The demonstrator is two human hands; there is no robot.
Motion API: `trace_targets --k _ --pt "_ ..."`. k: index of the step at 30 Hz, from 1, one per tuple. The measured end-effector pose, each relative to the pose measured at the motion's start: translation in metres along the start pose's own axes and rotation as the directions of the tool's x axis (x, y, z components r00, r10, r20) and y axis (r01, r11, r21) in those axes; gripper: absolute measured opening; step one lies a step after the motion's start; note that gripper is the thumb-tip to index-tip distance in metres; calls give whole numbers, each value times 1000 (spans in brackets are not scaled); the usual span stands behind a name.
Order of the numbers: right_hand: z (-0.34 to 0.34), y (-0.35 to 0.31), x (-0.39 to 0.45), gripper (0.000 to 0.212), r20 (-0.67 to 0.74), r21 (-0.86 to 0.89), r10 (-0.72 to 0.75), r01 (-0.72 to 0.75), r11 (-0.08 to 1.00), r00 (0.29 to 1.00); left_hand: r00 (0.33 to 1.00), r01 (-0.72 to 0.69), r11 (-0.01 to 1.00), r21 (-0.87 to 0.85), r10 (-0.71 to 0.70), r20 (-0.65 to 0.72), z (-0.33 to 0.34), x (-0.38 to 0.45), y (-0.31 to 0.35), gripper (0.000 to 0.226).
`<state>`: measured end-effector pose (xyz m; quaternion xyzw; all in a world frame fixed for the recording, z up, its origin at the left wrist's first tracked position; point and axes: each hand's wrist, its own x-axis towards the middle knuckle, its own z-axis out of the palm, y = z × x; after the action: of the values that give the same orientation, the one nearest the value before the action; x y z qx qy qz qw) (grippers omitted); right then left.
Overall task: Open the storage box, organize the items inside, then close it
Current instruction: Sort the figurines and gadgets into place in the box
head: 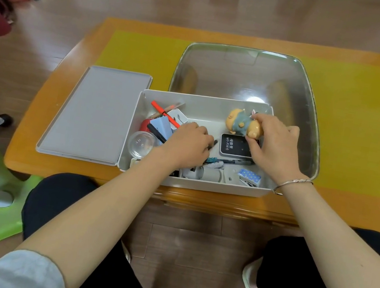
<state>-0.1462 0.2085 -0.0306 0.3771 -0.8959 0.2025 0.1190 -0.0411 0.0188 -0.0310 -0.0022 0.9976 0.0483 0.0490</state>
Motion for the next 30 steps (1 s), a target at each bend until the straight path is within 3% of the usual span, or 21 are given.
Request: trace_targets --k 2,7,12,20,24,30 --pt "0 -4 5 37 15 -18 -35 35 999 999 997 54 997 49 -51 -58 3 -1 0 37" --pt "7 -22 25 40 110 -22 -112 116 993 988 980 172 966 193 -187 63 9 -5 0 44" --pt "20 -38 46 44 244 -28 -138 149 988 960 971 202 951 234 -225 75 7 -9 1 47" --pt "36 -47 59 44 321 -121 -60 104 987 945 966 241 949 204 -255 41 7 -9 2 47" --pt "37 -49 59 32 318 -204 -19 88 975 948 967 241 948 207 -254 36 8 -6 1 47" --pt "27 -45 56 31 300 -82 24 0 997 954 968 248 947 204 -250 -15 12 -5 -1 41"
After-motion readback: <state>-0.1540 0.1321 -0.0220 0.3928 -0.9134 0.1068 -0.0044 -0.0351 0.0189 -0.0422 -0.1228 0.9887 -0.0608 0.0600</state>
